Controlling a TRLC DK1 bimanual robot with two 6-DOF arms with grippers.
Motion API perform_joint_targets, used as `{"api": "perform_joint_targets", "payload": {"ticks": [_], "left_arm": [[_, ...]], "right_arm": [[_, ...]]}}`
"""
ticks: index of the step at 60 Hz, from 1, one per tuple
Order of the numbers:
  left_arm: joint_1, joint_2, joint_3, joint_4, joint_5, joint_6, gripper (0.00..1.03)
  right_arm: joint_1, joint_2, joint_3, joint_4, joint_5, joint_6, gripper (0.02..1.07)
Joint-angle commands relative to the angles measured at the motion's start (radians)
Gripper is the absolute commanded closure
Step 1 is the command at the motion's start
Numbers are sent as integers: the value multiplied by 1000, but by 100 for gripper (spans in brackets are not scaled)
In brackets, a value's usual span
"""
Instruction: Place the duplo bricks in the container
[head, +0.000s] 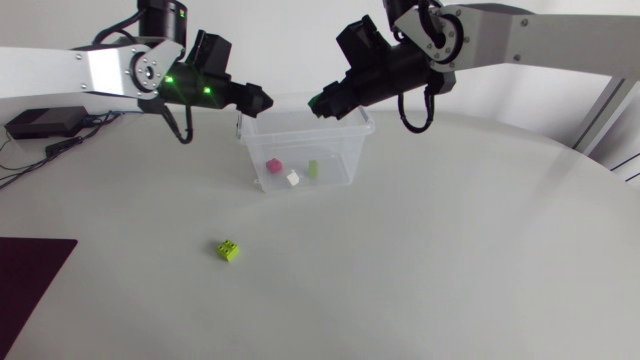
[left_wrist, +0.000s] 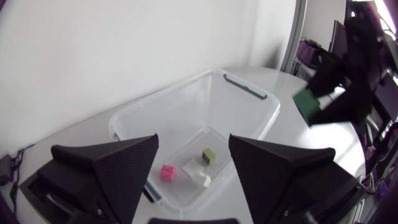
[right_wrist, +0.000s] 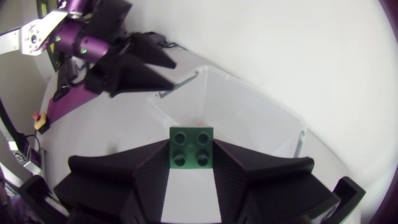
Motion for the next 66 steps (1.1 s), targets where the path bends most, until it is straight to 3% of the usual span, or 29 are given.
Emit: {"api": "perform_joint_targets", "payload": {"ticks": [1, 15, 40, 42, 44, 49, 50, 66], "left_arm": [[11, -119, -76, -65, -5, 82, 17], [6, -217, -230, -334, -112, 280, 17], [6, -141, -377, -498, -169, 330, 17], [5, -128, -383, -502, -169, 329, 17], [2, -118, -386, -508, -172, 329, 17], [-12, -87, -396, -525, -204, 323, 17], [-14, -85, -396, -525, -206, 323, 17], [-35, 22, -383, -521, -250, 280, 18]], "right_arm": [[-7, 58, 38, 39, 11, 59, 86], [-7, 159, 96, 140, 55, 111, 86], [-7, 242, 129, 289, 130, 152, 83], [-7, 251, 133, 297, 144, 152, 79], [-7, 256, 141, 298, 155, 155, 67], [-7, 259, 147, 292, 173, 163, 13], [-7, 256, 145, 289, 173, 163, 8], [-5, 98, 12, 295, 203, 172, 6]]}}
